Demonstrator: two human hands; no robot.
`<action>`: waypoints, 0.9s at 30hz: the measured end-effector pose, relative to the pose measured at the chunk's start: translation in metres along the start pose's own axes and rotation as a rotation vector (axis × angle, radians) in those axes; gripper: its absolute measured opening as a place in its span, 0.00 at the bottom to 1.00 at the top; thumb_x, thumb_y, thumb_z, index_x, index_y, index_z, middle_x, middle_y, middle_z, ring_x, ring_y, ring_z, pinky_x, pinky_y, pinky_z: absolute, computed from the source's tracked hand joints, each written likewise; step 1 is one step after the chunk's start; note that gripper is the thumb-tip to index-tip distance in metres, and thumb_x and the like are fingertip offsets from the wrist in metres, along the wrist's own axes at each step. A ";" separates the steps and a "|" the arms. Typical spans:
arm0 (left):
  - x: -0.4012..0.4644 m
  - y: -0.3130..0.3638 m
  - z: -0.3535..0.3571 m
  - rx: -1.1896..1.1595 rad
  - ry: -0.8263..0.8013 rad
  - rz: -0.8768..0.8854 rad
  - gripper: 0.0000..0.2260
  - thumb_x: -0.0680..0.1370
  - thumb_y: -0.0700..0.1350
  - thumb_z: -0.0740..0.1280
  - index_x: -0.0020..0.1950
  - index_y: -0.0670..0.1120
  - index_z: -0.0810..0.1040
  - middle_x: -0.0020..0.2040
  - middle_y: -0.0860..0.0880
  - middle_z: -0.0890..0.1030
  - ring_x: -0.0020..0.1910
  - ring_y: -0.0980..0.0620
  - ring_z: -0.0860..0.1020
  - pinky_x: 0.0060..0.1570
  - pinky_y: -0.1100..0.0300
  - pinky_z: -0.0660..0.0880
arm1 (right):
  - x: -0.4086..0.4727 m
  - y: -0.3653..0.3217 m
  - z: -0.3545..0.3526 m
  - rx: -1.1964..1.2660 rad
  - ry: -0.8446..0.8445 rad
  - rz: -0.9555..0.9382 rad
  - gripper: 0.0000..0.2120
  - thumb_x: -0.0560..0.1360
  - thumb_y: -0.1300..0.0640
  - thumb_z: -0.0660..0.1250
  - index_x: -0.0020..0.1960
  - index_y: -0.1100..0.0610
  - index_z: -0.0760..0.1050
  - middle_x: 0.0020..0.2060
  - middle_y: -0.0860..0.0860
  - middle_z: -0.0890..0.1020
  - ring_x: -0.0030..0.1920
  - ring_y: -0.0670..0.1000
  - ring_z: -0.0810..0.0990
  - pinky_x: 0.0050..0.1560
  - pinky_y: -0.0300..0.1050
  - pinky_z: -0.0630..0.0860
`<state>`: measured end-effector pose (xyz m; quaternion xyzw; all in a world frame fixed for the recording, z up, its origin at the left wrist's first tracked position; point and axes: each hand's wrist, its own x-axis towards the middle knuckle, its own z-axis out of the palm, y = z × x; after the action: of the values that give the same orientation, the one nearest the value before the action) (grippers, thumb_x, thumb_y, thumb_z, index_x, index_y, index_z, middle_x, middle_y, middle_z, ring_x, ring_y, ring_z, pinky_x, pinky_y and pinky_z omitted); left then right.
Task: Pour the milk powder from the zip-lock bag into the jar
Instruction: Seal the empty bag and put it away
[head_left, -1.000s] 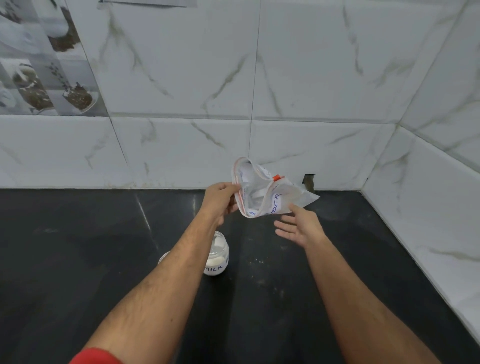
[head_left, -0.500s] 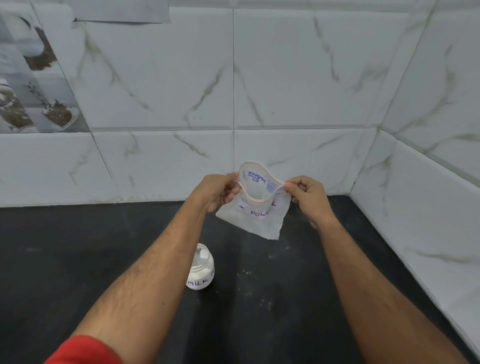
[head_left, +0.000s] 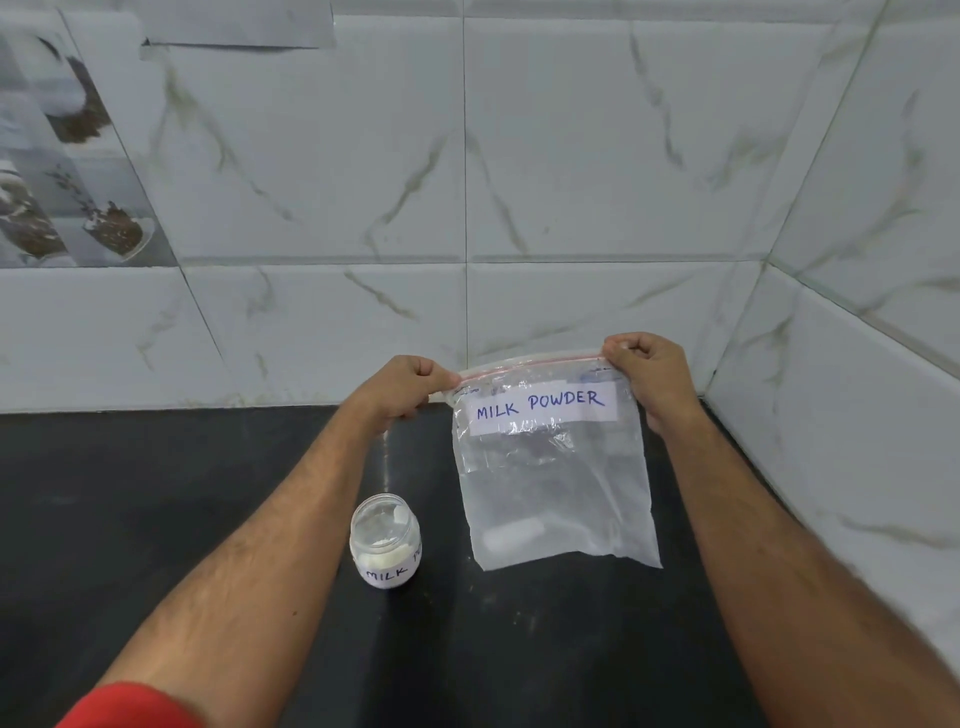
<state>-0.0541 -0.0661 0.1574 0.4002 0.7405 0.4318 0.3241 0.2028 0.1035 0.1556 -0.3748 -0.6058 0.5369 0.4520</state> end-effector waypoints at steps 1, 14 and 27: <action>0.000 0.000 0.001 -0.007 -0.009 0.015 0.07 0.77 0.47 0.71 0.42 0.46 0.81 0.34 0.52 0.73 0.31 0.55 0.68 0.31 0.63 0.65 | 0.001 0.001 0.000 -0.001 0.001 0.001 0.07 0.76 0.67 0.71 0.43 0.56 0.82 0.30 0.46 0.84 0.30 0.41 0.81 0.34 0.35 0.78; -0.010 0.010 0.032 -0.616 -0.083 0.058 0.23 0.82 0.60 0.57 0.60 0.44 0.81 0.47 0.48 0.87 0.48 0.48 0.85 0.50 0.52 0.82 | 0.007 0.000 0.007 0.381 0.091 0.147 0.05 0.77 0.66 0.70 0.51 0.61 0.79 0.43 0.54 0.82 0.38 0.51 0.83 0.42 0.47 0.83; -0.015 -0.013 0.070 -0.580 0.221 0.105 0.12 0.82 0.48 0.63 0.46 0.43 0.81 0.41 0.44 0.85 0.40 0.48 0.83 0.44 0.50 0.81 | -0.028 0.035 0.014 0.086 -0.141 0.423 0.27 0.74 0.31 0.65 0.54 0.53 0.84 0.48 0.50 0.88 0.48 0.52 0.86 0.52 0.51 0.81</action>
<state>0.0063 -0.0566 0.1184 0.2797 0.5955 0.6820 0.3195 0.1974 0.0777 0.1163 -0.4354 -0.5204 0.6700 0.3012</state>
